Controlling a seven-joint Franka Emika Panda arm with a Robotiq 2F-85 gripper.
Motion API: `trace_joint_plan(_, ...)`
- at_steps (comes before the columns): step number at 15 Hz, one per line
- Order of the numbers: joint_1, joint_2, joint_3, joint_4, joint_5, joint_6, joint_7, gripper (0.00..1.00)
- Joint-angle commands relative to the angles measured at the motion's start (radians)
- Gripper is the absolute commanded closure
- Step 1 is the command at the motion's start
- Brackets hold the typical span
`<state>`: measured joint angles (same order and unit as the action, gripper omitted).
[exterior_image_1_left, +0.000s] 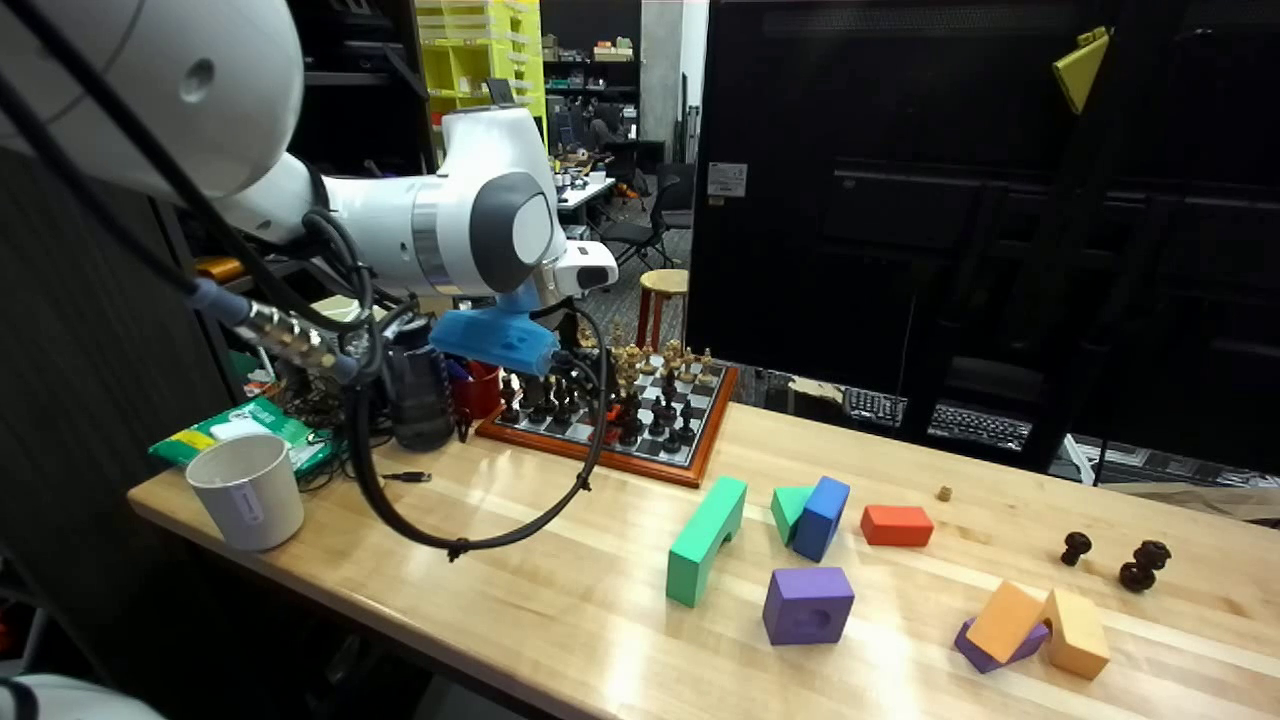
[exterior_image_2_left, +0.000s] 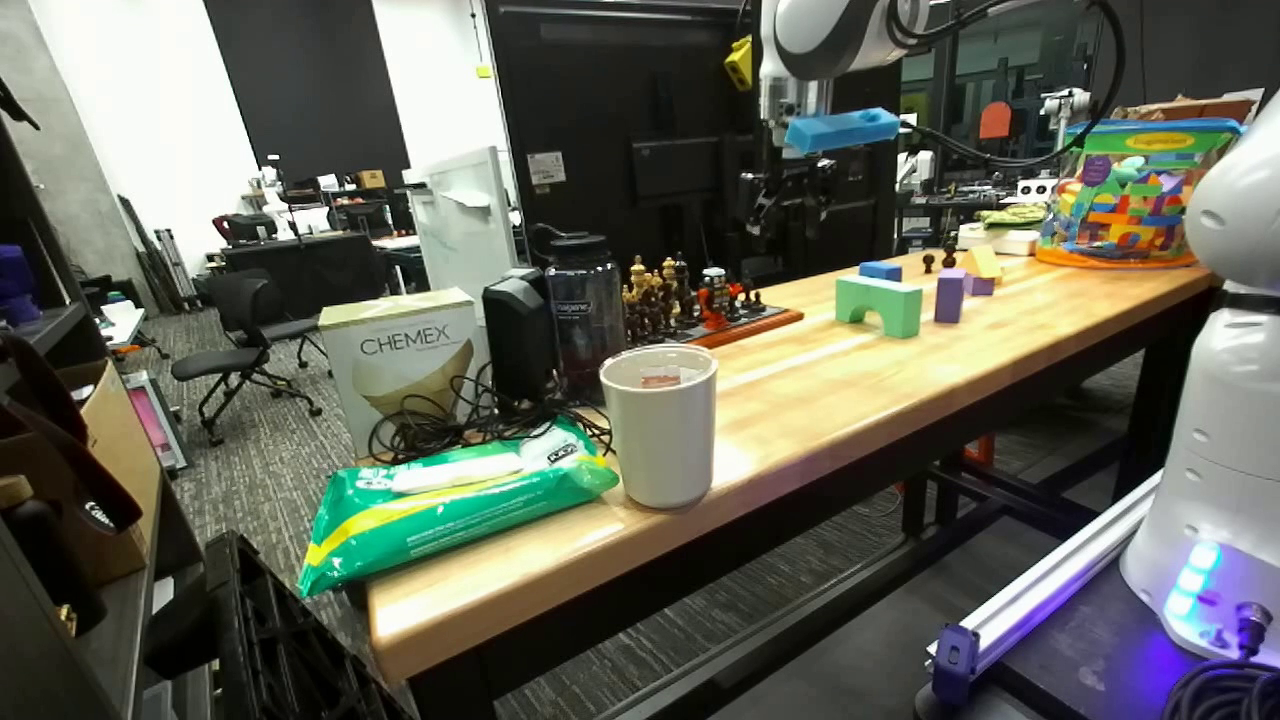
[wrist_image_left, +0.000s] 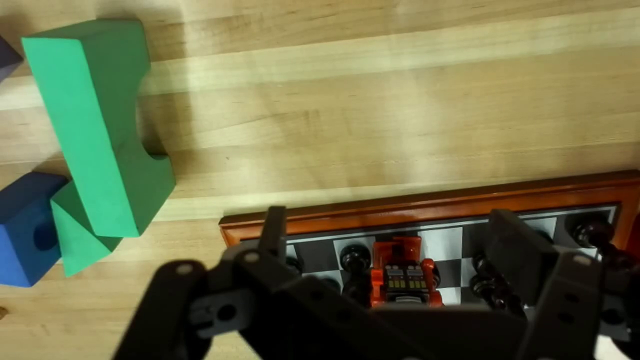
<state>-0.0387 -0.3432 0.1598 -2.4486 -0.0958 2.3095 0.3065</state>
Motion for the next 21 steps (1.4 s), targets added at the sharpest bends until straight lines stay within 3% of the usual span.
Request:
trace_joint_plan(1,0.014,0.001,-0.014,0.002,-0.006,-0.003,0.004,0.00)
trace_joint_plan(5,0.017,0.002,-0.016,-0.001,-0.011,-0.003,-0.012,0.00)
trace_joint_plan(12,0.003,0.004,-0.029,-0.060,-0.027,-0.132,0.016,0.00)
trace_joint_plan(16,-0.038,-0.009,-0.071,-0.140,-0.030,-0.049,0.090,0.00)
trace_joint_plan(21,-0.110,-0.008,-0.172,-0.196,0.021,0.045,0.081,0.00)
